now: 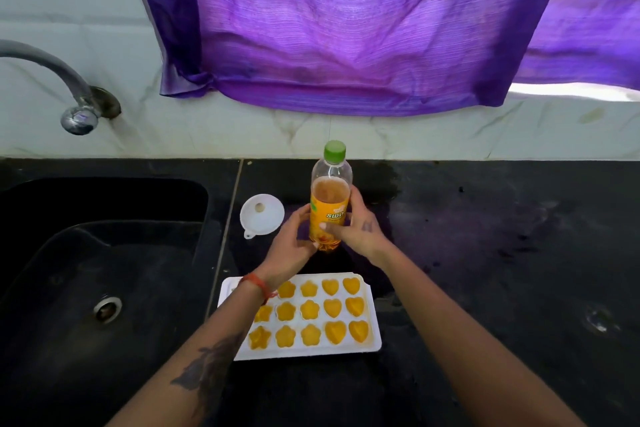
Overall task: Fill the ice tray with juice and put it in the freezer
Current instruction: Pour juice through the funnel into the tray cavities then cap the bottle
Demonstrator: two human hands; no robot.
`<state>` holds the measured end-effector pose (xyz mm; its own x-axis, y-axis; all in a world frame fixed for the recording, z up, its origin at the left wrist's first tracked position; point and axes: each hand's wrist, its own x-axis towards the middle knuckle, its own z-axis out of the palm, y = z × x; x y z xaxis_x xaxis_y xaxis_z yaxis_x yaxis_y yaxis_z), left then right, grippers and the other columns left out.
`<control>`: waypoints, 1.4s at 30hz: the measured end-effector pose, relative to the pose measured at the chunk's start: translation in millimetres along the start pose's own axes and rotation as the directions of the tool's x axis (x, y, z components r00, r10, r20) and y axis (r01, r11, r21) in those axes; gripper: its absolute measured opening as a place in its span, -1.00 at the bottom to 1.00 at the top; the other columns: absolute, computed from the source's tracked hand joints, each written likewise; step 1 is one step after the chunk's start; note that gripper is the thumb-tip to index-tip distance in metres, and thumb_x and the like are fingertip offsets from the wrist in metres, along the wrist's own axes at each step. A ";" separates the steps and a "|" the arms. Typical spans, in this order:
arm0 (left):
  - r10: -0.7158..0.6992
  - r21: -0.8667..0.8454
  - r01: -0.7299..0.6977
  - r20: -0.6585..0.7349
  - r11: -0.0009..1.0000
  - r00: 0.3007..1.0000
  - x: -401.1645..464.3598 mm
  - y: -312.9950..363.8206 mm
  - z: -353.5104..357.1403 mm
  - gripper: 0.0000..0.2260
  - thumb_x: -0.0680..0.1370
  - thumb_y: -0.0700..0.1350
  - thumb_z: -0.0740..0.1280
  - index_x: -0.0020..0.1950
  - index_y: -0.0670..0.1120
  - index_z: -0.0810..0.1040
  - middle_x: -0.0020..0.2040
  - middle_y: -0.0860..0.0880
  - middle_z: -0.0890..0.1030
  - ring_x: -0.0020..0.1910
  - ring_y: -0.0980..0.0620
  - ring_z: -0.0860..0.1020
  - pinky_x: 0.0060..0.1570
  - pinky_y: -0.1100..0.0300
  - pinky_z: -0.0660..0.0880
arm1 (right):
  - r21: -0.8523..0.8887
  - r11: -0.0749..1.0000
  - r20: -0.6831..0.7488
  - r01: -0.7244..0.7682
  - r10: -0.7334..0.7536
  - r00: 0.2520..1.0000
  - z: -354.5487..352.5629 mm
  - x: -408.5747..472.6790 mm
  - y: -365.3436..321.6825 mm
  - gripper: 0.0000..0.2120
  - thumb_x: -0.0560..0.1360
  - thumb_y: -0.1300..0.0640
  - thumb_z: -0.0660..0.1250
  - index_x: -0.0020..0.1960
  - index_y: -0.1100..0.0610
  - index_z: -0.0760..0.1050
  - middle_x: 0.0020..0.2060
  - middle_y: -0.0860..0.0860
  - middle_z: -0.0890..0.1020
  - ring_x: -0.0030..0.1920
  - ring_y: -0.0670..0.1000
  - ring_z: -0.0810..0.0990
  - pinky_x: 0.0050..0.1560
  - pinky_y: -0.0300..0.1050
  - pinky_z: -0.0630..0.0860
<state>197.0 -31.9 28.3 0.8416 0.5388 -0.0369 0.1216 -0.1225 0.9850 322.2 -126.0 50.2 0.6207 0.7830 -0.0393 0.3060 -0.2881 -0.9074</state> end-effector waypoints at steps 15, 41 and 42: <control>0.296 0.635 0.085 -0.469 0.768 0.832 58.7 9.8 -69.7 -0.81 0.50 -0.11 0.35 0.07 -0.11 0.62 0.07 -0.12 0.60 0.03 -0.10 0.57 0.09 0.14 0.42 | -0.250 0.967 -0.227 -0.043 -0.015 0.974 -45.0 127.5 1.5 -0.38 0.22 -0.01 0.59 0.17 0.16 0.43 0.09 0.11 0.61 0.08 0.11 0.58 -0.02 -0.09 0.51; -0.574 0.252 0.581 -0.108 0.774 0.811 107.7 11.4 -110.7 -0.99 0.45 -0.21 0.38 -0.16 -0.15 0.58 -0.20 -0.08 0.62 -0.25 0.03 0.57 -0.33 0.23 0.46 | -0.163 0.980 -0.117 -0.118 0.099 0.988 -17.6 -15.5 14.9 -0.69 0.44 0.16 0.43 0.18 0.05 0.57 0.02 -0.05 0.63 -0.03 -0.09 0.59 0.11 -0.15 0.54; -0.525 0.226 0.536 -0.112 0.813 0.843 107.4 12.1 -109.6 -0.99 0.46 -0.22 0.38 -0.14 -0.15 0.58 -0.16 -0.09 0.62 -0.21 0.03 0.58 -0.30 0.21 0.49 | -0.184 0.973 -0.091 -0.141 0.126 0.988 -13.6 -28.9 18.2 -0.71 0.45 0.16 0.41 0.17 0.04 0.58 0.04 -0.04 0.64 -0.03 -0.13 0.57 0.08 -0.24 0.51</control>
<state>231.2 115.8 54.6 0.5871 0.6121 -0.5297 0.6690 0.0014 0.7432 319.7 -161.4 40.5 0.7173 0.6872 -0.1153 0.3428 -0.4921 -0.8002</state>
